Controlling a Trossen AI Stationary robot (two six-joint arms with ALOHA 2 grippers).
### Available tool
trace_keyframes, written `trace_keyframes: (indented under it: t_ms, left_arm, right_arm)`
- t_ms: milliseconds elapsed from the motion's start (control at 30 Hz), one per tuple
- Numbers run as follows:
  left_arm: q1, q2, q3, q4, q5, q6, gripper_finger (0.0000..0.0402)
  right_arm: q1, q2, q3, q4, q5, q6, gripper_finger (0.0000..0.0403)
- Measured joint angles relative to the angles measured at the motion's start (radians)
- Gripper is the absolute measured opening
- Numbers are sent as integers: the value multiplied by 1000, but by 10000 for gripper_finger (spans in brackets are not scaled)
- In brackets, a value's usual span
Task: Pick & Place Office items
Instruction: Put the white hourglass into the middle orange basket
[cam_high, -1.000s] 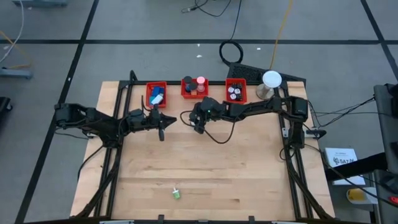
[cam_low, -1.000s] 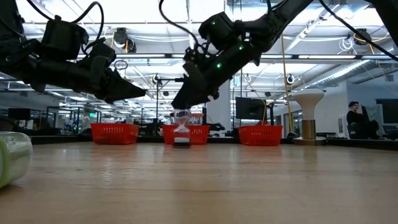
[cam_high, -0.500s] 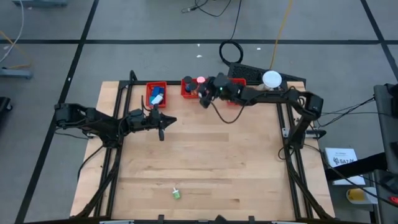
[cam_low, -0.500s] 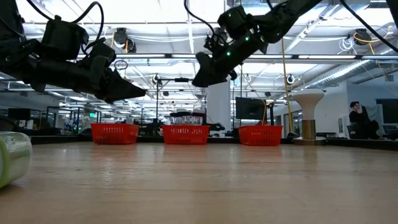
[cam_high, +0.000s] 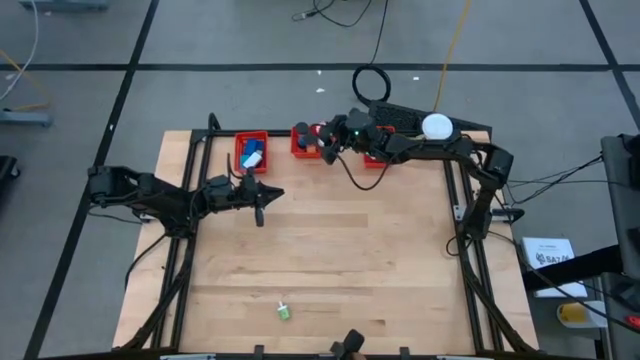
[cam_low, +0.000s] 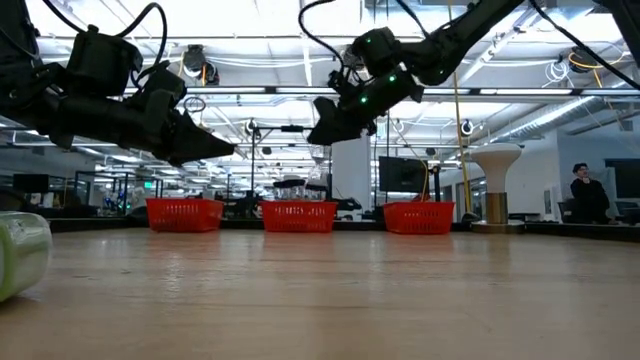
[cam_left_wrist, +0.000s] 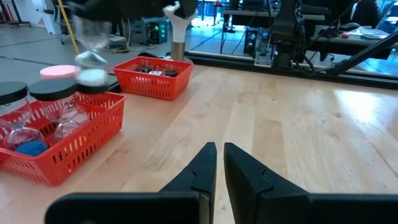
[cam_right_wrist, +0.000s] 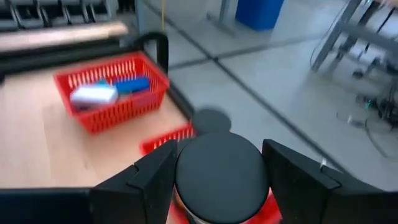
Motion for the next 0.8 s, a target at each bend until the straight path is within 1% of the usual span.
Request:
trace_keyframes:
  t_ms: [67,133,200,367,533,800]
  left_arm:
    - [0,0,0,0,0,0,31]
    - [0,0,0,0,0,0,31]
    - [0,0,0,0,0,0,31]
    - [0,0,0,0,0,0,31]
    - [0,0,0,0,0,0,31]
    - [0,0,0,0,0,0,31]
  right_arm:
    - [-1,20,4,22,-2,-7,215]
    - [-8,26,-2,-8,-4,-10,215]
    - [-9,31,-2,2,-6,-13,215]
    - [-10,37,-1,-1,-6,-14,215]
    - [-14,35,-1,6,-29,-8,215]
    - [-28,35,-42,28,-31,15,215]
